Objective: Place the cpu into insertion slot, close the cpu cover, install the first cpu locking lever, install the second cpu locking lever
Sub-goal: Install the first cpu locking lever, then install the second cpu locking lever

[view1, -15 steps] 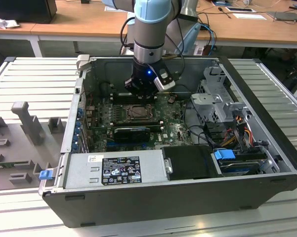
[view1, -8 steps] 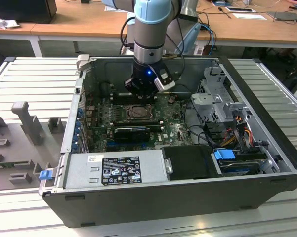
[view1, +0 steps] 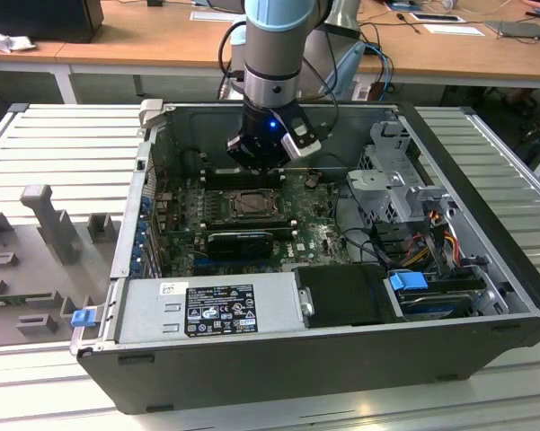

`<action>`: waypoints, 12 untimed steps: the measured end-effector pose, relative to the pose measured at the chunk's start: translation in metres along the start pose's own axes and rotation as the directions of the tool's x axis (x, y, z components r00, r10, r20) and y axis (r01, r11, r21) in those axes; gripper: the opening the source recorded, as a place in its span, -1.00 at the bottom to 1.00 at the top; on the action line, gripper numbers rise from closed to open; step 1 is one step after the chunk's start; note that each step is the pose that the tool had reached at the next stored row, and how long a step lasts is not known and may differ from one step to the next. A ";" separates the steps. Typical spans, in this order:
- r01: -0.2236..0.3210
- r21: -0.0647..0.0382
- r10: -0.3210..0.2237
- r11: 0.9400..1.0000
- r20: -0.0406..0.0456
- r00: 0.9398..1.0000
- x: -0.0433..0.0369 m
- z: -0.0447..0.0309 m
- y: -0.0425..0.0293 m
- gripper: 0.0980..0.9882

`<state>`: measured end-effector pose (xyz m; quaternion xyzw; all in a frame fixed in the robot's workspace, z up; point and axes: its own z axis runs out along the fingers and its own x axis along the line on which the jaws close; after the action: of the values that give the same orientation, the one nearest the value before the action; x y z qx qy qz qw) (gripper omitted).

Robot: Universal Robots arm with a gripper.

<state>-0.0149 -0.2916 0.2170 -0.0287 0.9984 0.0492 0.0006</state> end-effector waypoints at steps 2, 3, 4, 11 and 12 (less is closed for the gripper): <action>0.000 0.000 0.000 1.000 0.000 1.000 0.0000 -0.0001 -0.0008 -0.98; 0.000 0.000 0.000 1.000 0.000 1.000 0.0001 -0.0001 -0.0010 -0.98; 0.000 0.000 0.000 1.000 0.000 1.000 0.0000 -0.0001 -0.0012 -0.98; 0.000 0.000 0.000 1.000 0.000 1.000 0.0005 -0.0017 -0.0084 -0.98; 0.000 0.000 0.000 1.000 0.000 1.000 0.0006 -0.0025 -0.0085 -0.98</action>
<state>-0.0150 -0.3004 0.2187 -0.0287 0.9984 0.0491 0.0005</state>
